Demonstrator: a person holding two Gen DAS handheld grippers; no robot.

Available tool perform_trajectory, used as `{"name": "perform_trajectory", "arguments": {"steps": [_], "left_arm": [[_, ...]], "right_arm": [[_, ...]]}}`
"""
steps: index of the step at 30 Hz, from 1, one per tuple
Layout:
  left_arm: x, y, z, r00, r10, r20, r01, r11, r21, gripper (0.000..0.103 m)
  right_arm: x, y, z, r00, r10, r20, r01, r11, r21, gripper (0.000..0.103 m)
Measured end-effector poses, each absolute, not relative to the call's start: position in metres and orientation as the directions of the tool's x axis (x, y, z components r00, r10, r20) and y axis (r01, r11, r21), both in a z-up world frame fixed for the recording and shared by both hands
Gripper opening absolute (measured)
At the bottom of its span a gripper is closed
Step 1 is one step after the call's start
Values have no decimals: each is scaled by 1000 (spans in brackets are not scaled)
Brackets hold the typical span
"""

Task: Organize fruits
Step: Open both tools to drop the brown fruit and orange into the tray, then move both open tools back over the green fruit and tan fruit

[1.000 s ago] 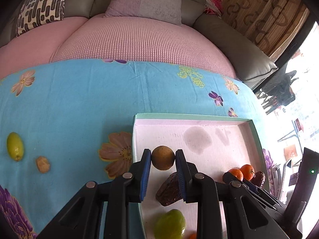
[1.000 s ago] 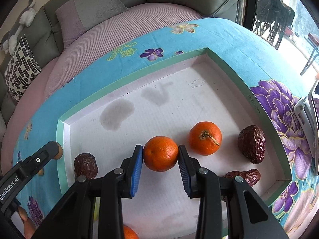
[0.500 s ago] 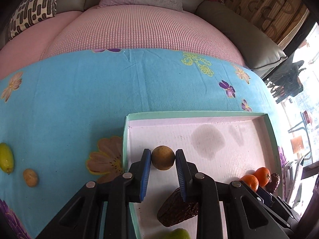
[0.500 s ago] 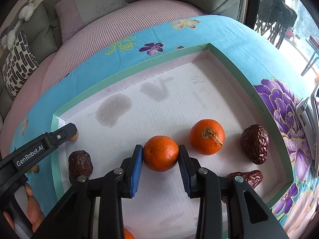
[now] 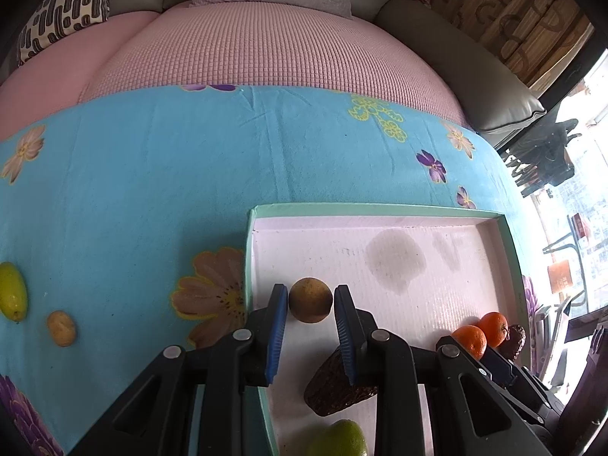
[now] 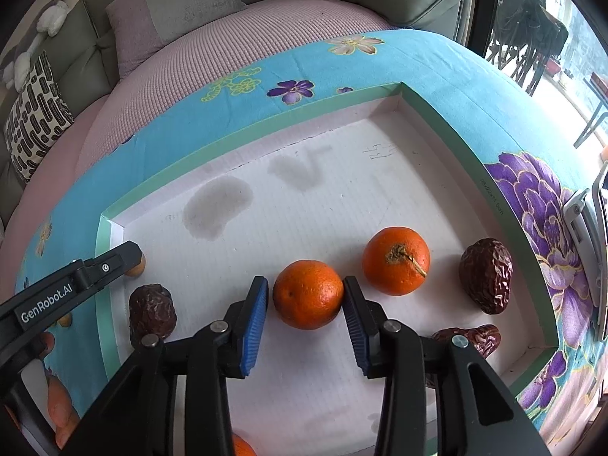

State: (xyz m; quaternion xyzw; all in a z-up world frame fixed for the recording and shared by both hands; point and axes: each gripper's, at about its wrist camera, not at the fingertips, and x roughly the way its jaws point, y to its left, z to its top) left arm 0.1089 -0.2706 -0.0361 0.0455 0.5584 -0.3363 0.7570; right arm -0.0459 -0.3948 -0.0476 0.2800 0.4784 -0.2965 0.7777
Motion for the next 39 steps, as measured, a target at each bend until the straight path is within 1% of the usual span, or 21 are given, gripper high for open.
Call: {"name": "perform_trajectory", "arguments": {"steps": [1,4,6,8,9,10,11,12,13,14,15,17,22,25,28,31,33,36,39], "left_arm": [[109,-270,-34,153,-462,-873,559,769,-309,28],[108,-266,-29,153,-470,-869,554,769,-318,28],[108,-260,-22,160,-480,-862,550,769,-326,29],[106,-252,-15,178,-490,-853,549,769,-327,32],[106,-247,-11,191,-489,-851,548,772,-321,48],[107,-242,-8,200,-482,-853,547,777,-311,78],[107,-236,-6,208,-472,-857,544,784,-300,90],[108,-229,-3,220,-473,-853,539,788,-298,98],[109,-222,0,235,-480,-845,532,792,-301,98],[110,-214,2,248,-481,-841,523,797,-302,98],[111,-206,4,261,-474,-841,513,806,-296,99],[113,-191,5,296,-449,-843,494,827,-268,103],[111,-153,8,451,-367,-814,434,886,-160,103],[110,-131,11,544,-320,-776,388,916,-106,103],[113,-112,11,603,-278,-748,342,937,-72,103],[118,-98,7,604,-254,-755,319,946,-63,103],[120,-90,3,598,-226,-769,322,946,-28,103],[122,-85,1,594,-195,-780,328,945,14,103],[125,-73,6,581,-215,-785,321,947,-22,103]], "right_arm": [[-45,-394,-48,365,-193,-911,728,669,150,51],[-43,-393,-47,363,-192,-912,721,677,145,52],[-44,-392,-45,368,-191,-910,719,679,148,54],[-43,-390,-43,375,-191,-907,713,685,151,65],[-42,-389,-41,377,-191,-906,709,689,150,67],[-42,-388,-40,379,-191,-906,704,694,148,70],[-41,-386,-39,379,-189,-906,698,701,146,73],[-39,-385,-39,378,-188,-906,692,708,142,75],[-38,-383,-39,375,-192,-907,687,714,133,80],[-37,-381,-38,371,-198,-907,683,720,123,83],[-36,-379,-37,370,-204,-906,679,725,114,83],[-34,-376,-36,372,-206,-905,667,738,107,83],[-27,-362,-27,397,-230,-888,639,764,88,84],[-22,-351,-20,429,-251,-868,624,777,84,96],[-15,-337,-12,471,-269,-840,584,809,69,96],[-8,-319,-4,541,-281,-792,533,844,65,96],[-2,-307,1,576,-271,-771,498,864,68,96],[6,-294,3,592,-240,-769,457,886,75,96],[16,-278,2,588,-232,-775,419,907,46,96]]}}
